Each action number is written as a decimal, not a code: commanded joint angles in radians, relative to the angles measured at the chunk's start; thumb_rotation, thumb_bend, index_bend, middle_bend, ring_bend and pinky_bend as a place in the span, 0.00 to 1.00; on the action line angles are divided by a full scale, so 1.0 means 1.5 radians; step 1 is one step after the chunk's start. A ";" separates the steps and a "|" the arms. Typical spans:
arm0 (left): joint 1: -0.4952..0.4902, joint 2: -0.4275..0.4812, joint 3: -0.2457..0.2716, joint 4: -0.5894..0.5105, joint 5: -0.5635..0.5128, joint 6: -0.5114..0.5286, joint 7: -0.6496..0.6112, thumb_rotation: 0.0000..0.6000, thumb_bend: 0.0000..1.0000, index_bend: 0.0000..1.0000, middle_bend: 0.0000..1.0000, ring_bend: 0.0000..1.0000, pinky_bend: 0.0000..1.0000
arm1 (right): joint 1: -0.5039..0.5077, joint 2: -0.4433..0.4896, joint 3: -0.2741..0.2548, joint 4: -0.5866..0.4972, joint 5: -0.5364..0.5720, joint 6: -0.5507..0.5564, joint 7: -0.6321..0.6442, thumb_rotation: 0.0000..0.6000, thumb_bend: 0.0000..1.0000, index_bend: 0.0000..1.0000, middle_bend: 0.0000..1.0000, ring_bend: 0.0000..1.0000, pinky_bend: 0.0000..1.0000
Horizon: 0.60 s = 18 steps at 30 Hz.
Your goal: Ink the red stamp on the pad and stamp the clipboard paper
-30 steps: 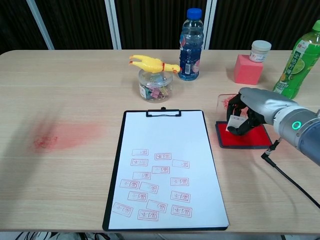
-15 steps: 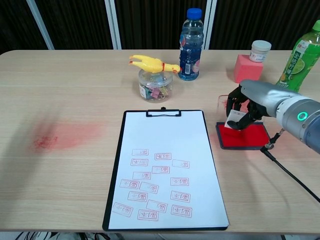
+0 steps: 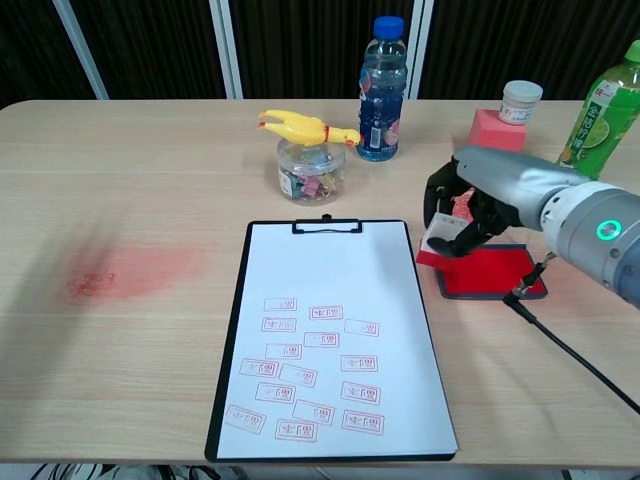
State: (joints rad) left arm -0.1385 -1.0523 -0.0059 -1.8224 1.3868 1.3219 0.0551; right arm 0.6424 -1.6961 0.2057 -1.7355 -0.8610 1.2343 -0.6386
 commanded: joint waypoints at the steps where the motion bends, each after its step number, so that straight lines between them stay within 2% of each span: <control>1: 0.000 0.000 0.000 0.000 -0.001 -0.001 0.000 1.00 0.06 0.00 0.00 0.00 0.00 | 0.005 -0.017 -0.006 -0.002 0.001 0.003 -0.011 1.00 0.57 0.93 0.77 0.82 0.93; 11: -0.004 -0.001 -0.004 -0.003 -0.010 -0.007 -0.004 1.00 0.06 0.00 0.00 0.00 0.00 | 0.025 -0.094 -0.005 0.050 0.021 0.004 -0.037 1.00 0.57 0.93 0.77 0.82 0.93; 18: -0.006 0.002 -0.005 -0.005 -0.013 -0.012 -0.009 1.00 0.06 0.00 0.00 0.00 0.00 | 0.032 -0.122 -0.002 0.074 0.026 0.003 -0.049 1.00 0.57 0.93 0.77 0.82 0.93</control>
State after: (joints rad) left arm -0.1473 -1.0499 -0.0133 -1.8294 1.3678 1.3044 0.0425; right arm 0.6899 -1.8767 0.2020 -1.6259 -0.8229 1.2396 -0.7100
